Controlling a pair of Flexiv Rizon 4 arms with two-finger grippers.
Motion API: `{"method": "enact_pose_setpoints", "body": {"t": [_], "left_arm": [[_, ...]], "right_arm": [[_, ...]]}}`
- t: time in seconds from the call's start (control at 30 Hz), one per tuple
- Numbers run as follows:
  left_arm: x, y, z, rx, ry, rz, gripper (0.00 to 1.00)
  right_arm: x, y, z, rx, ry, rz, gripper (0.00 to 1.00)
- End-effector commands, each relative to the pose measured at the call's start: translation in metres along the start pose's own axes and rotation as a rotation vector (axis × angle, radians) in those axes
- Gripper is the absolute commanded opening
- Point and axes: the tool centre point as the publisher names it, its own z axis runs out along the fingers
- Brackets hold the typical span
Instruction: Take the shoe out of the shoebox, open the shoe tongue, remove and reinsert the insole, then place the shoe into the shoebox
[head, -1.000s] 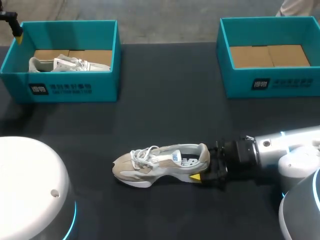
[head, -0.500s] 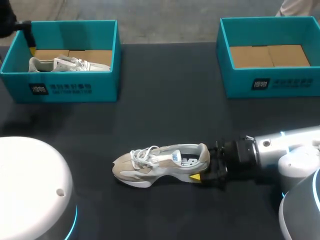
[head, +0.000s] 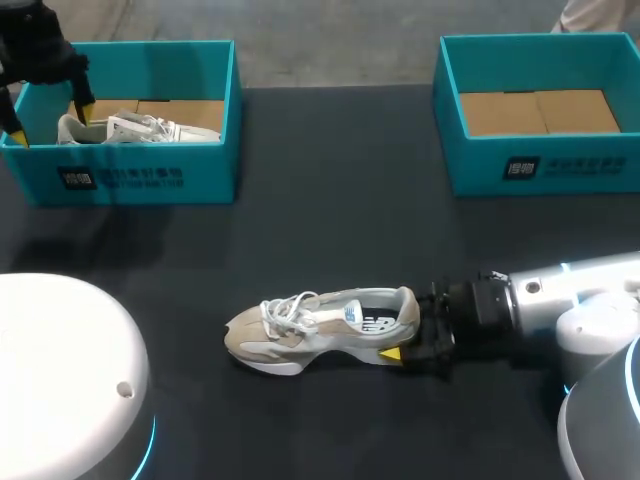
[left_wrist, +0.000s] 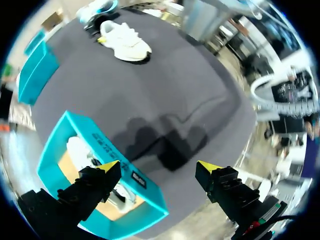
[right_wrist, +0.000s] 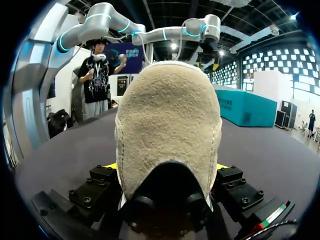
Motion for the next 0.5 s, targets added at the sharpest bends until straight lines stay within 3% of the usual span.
{"method": "enact_pose_setpoints", "body": {"t": [0.03, 0.13, 0.3, 0.33, 0.5], "left_arm": [[-0.008, 0.005, -0.002, 0.066, 0.053, -0.254, 1.0], [-0.008, 0.005, -0.002, 0.066, 0.053, -0.254, 1.0], [0.02, -0.052, 0.008, 0.046, -0.027, -0.331, 1.0], [0.026, -0.064, 0.011, 0.015, -0.048, -0.375, 1.0], [0.035, -0.102, 0.023, 0.008, -0.052, -0.712, 1.0]], "right_arm": [[0.0, -0.001, 0.004, 0.004, 0.0, 0.0, 0.0], [0.0, -0.001, 0.004, 0.004, 0.0, 0.0, 0.0], [0.0, -0.001, 0.004, 0.004, 0.0, 0.0, 0.0], [0.0, -0.001, 0.004, 0.004, 0.0, 0.0, 0.0], [0.0, -0.001, 0.004, 0.004, 0.0, 0.0, 0.0]]}}
